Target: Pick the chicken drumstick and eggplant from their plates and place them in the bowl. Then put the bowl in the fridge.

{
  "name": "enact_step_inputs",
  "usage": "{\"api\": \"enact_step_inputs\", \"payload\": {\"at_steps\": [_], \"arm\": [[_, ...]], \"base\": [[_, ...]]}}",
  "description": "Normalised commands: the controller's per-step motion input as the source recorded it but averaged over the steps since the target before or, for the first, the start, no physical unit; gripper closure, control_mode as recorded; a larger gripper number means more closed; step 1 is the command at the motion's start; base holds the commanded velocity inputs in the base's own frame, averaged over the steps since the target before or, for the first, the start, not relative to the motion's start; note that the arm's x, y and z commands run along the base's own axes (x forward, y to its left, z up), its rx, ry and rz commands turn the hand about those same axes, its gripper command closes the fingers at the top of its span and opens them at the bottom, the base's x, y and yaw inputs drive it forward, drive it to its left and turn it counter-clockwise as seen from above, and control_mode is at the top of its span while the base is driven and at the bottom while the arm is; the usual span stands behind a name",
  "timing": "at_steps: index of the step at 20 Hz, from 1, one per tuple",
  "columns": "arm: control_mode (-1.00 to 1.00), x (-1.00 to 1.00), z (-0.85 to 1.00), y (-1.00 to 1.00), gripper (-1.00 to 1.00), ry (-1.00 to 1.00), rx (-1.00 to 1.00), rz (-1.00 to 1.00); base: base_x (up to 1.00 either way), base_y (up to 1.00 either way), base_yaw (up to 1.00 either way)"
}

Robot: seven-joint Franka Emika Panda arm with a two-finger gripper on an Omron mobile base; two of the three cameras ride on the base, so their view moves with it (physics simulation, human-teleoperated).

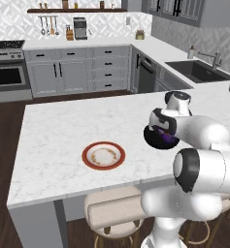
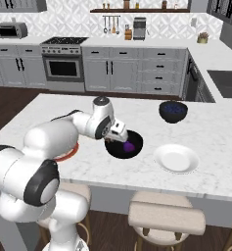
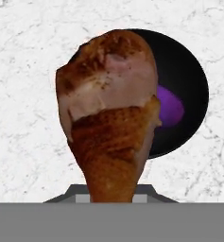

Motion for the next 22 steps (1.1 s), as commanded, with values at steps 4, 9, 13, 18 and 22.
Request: {"api": "enact_step_inputs", "payload": {"at_steps": [4,9,13,18,22], "arm": [[-1.0,0.5,-0.01,-0.21,1.0,0.24,-0.02,0.14],[-1.0,0.32,-0.32,0.0,1.0,0.19,-0.1,0.13],[-1.0,0.06,-0.28,-0.05,1.0,0.01,-0.02,0.09],[-1.0,0.0,-0.46,0.0,1.0,-0.07,0.0,0.09],[-1.0,0.26,-0.34,-0.1,1.0,-0.02,0.0,0.09]], "base": [[0.0,0.0,0.0],[0.0,0.0,0.0],[0.0,0.0,0.0],[0.0,0.0,0.0],[0.0,0.0,0.0]]}}
